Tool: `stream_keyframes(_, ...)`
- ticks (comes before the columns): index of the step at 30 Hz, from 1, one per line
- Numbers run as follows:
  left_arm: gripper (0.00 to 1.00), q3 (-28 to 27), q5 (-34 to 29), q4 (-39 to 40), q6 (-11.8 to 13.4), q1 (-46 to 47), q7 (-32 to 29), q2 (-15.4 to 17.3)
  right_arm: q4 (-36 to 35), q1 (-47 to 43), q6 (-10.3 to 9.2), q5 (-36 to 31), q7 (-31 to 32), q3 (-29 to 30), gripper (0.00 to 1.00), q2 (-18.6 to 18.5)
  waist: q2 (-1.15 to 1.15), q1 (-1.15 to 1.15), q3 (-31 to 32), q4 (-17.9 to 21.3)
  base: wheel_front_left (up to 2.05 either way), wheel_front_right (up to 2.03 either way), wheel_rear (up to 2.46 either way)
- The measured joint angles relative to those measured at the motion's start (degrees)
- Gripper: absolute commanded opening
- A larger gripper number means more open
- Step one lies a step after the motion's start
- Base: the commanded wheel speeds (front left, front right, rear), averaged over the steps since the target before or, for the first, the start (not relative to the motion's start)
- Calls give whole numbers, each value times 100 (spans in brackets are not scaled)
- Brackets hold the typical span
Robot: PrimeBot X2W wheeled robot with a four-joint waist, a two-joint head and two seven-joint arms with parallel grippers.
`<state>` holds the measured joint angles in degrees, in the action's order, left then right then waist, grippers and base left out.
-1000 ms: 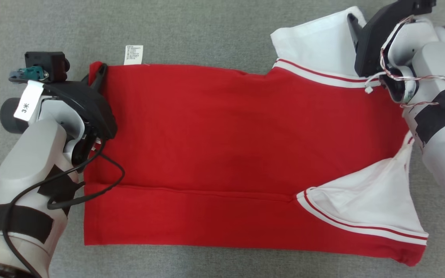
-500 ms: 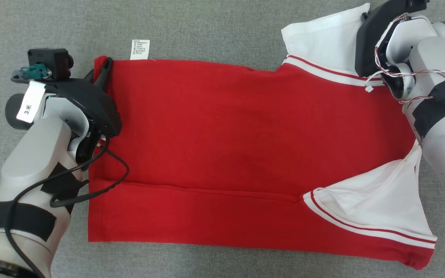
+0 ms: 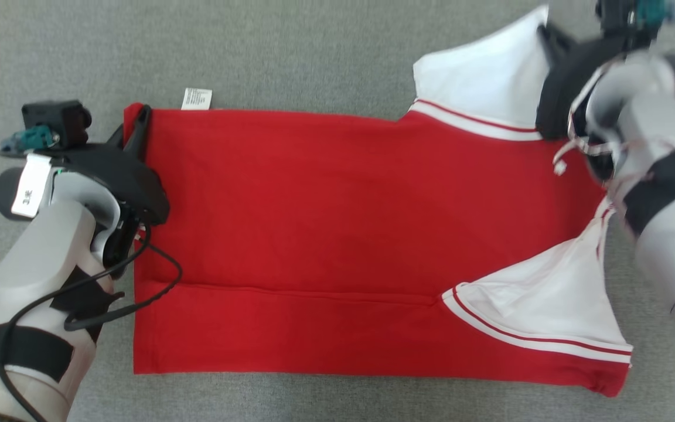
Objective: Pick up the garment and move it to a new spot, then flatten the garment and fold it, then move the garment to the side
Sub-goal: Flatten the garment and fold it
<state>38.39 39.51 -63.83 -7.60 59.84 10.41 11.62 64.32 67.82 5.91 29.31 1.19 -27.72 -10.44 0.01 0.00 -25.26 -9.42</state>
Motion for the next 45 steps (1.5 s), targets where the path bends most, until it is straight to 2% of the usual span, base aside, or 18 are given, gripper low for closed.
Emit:
stream_keyframes(7,0,160,66,52,0,-360,182,110,-140,-664,118,91,-706,-63,0,15,0,-1,395,75,0,0,0)
stream_keyframes(15,0,354,118,232,0,-862,315,231,-448,-1268,119,124,-1382,-301,0,0,-1,-2,984,158,0,0,0)
stream_keyframes(25,0,572,190,478,0,-1567,359,439,-1366,-2341,123,457,-1515,-866,0,-145,-1,-2,1669,257,0,0,0)
stream_keyframes(30,0,575,424,637,0,-1927,377,511,-1829,-2892,123,778,-1538,-947,0,-475,-1,-3,2044,350,0,0,0)
stream_keyframes(34,0,569,441,708,0,-2096,377,575,-2063,-3098,123,933,-1540,-973,0,-599,-1,-2,2180,413,0,0,0)
stream_keyframes(45,0,626,480,1062,0,-2589,393,488,-2807,-3960,123,1455,-1540,-1157,0,-1028,-2,-1,2461,543,0,0,0)
